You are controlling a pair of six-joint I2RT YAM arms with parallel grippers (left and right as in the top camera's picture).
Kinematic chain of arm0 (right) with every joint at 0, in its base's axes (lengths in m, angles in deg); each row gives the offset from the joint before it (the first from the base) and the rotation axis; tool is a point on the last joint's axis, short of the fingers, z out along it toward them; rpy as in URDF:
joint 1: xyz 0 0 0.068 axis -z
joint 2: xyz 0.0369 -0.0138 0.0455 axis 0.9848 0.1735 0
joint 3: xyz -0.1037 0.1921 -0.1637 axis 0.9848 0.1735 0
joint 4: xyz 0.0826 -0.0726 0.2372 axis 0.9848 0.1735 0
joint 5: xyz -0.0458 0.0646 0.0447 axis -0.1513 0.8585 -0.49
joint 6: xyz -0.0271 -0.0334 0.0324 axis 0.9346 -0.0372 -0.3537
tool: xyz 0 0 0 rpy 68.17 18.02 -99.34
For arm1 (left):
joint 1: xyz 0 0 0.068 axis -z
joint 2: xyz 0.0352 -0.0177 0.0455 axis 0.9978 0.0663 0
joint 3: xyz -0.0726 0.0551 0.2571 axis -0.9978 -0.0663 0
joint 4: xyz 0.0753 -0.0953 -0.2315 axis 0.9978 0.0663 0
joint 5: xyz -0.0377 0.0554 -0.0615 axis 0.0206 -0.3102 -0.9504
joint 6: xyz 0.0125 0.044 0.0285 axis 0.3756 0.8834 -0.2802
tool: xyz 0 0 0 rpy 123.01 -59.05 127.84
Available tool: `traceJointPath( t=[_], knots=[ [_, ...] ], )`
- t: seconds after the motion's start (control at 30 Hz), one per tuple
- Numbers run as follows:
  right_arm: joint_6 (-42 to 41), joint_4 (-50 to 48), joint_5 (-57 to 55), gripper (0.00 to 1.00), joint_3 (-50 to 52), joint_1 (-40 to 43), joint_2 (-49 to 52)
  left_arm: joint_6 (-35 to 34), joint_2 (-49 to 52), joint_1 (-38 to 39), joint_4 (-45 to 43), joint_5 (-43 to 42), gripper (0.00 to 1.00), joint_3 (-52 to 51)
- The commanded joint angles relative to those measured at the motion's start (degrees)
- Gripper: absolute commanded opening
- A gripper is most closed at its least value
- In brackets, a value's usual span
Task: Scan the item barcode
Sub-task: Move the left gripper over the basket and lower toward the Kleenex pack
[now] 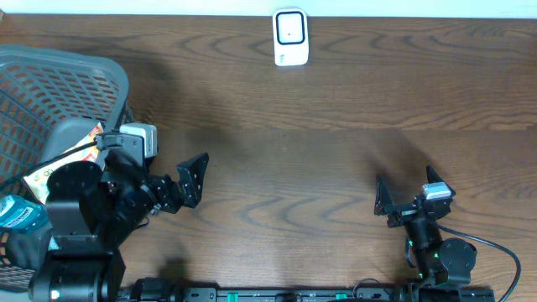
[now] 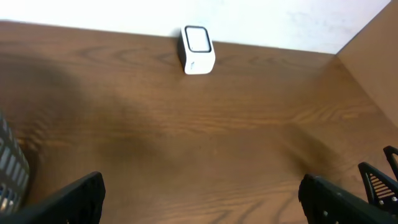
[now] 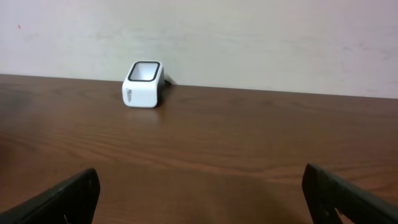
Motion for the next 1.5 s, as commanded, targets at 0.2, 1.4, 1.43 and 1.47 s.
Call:
traceJointPath(
  t=[0.2,1.4,1.43,1.47],
  knots=[
    [0.7,0.3,-0.5,0.99,0.1,-0.1,-0.4,-2.9,5.7,-0.2,7.3,9.3,1.00,7.4],
    [0.7,0.3,-0.4,0.99,0.1,-0.1,-0.4,-39.6,28.4,-27.8,26.3,42.8,0.99,33.2],
    [0.7,0.3,-0.5,0.99,0.1,-0.1,-0.4,-40.7,29.4,-28.3,26.7,42.8,0.99,32.8],
    [0.7,0.3,-0.5,0.99,0.1,-0.1,-0.4,-41.4,30.5,-28.6,27.1,42.8,0.99,32.4]
  ],
)
